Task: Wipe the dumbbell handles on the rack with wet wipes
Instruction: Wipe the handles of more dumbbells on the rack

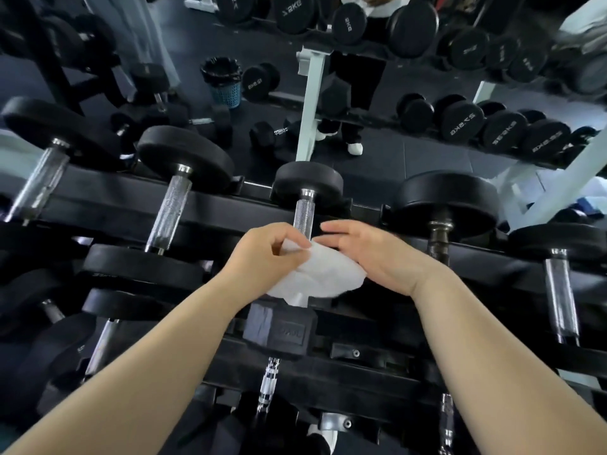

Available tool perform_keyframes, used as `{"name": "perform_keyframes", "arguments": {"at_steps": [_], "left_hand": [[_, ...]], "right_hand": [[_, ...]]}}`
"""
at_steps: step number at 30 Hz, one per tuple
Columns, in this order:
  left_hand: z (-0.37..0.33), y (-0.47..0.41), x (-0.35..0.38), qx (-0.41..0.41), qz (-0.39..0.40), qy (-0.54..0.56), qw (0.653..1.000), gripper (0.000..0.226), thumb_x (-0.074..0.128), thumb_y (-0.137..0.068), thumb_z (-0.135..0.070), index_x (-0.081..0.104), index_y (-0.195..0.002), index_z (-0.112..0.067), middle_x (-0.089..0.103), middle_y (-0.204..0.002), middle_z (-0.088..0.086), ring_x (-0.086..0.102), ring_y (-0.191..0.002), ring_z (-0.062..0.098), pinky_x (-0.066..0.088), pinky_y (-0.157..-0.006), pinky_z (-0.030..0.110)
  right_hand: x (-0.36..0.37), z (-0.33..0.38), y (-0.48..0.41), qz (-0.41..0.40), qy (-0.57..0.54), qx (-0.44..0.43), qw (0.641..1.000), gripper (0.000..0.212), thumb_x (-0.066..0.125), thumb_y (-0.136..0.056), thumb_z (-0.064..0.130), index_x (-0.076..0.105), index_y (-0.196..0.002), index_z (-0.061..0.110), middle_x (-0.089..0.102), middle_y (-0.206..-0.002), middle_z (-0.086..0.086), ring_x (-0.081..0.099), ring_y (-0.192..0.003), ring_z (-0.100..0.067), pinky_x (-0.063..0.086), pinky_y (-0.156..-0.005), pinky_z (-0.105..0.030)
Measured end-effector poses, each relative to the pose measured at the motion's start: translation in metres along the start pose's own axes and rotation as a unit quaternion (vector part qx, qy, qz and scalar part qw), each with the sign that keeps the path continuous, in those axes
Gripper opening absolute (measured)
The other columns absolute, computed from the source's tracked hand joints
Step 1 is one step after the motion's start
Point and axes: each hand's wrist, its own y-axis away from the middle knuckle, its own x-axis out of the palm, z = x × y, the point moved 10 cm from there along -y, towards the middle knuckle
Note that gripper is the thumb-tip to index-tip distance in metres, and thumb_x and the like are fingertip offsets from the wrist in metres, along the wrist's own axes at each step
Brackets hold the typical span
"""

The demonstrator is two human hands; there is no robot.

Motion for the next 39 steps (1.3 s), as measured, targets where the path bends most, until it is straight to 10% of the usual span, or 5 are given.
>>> {"name": "perform_keyframes", "arguments": {"at_steps": [6, 10, 14, 23, 39], "left_hand": [[0.018, 0.014, -0.006, 0.050, -0.059, 0.001, 0.997, 0.042, 0.070, -0.077, -0.015, 0.046, -0.094, -0.045, 0.053, -0.092, -0.031, 0.054, -0.087, -0.005, 0.045, -0.079, 0.011], [0.031, 0.019, 0.005, 0.101, -0.047, -0.170, 0.979, 0.024, 0.062, -0.080, -0.033, 0.063, -0.100, -0.022, 0.043, -0.098, -0.029, 0.049, -0.093, 0.000, 0.036, -0.072, 0.008], [0.036, 0.023, 0.018, 0.174, -0.075, -0.227, 0.955, 0.024, 0.048, -0.078, -0.037, 0.065, -0.089, -0.024, 0.049, -0.095, -0.016, 0.047, -0.085, 0.004, 0.037, -0.062, 0.007], [0.043, 0.029, 0.021, 0.222, -0.121, -0.172, 0.952, 0.015, 0.049, -0.082, -0.029, 0.053, -0.096, -0.026, 0.049, -0.096, -0.012, 0.047, -0.088, 0.005, 0.039, -0.078, 0.014], [0.052, 0.028, 0.020, 0.198, -0.112, -0.142, 0.963, 0.023, 0.050, -0.082, -0.031, 0.066, -0.093, -0.019, 0.053, -0.097, -0.011, 0.047, -0.090, 0.004, 0.033, -0.077, -0.004]], "right_hand": [[-0.024, 0.032, -0.016, -0.174, 0.248, -0.064, 0.951, 0.021, 0.058, -0.082, 0.006, 0.054, -0.070, 0.023, 0.050, -0.067, 0.010, 0.046, -0.053, 0.003, 0.033, -0.046, -0.005], [-0.039, 0.076, -0.008, -0.371, 0.397, -0.253, 0.801, 0.014, 0.050, -0.077, -0.005, 0.060, -0.080, 0.004, 0.054, -0.086, 0.000, 0.045, -0.069, -0.008, 0.036, -0.062, -0.011], [0.013, 0.050, -0.063, -0.217, 0.605, -0.318, 0.697, 0.032, 0.040, -0.076, 0.004, 0.070, -0.086, 0.004, 0.068, -0.098, -0.015, 0.060, -0.097, -0.022, 0.053, -0.071, -0.029], [0.041, -0.002, -0.049, 0.041, 0.623, -0.349, 0.699, 0.045, 0.031, -0.071, 0.005, 0.070, -0.093, 0.000, 0.069, -0.103, -0.015, 0.062, -0.099, -0.039, 0.046, -0.080, -0.050], [0.028, 0.014, -0.074, -0.022, 0.629, -0.360, 0.688, 0.046, 0.029, -0.072, 0.002, 0.070, -0.093, -0.001, 0.070, -0.100, -0.016, 0.064, -0.096, -0.039, 0.048, -0.078, -0.055]]}}
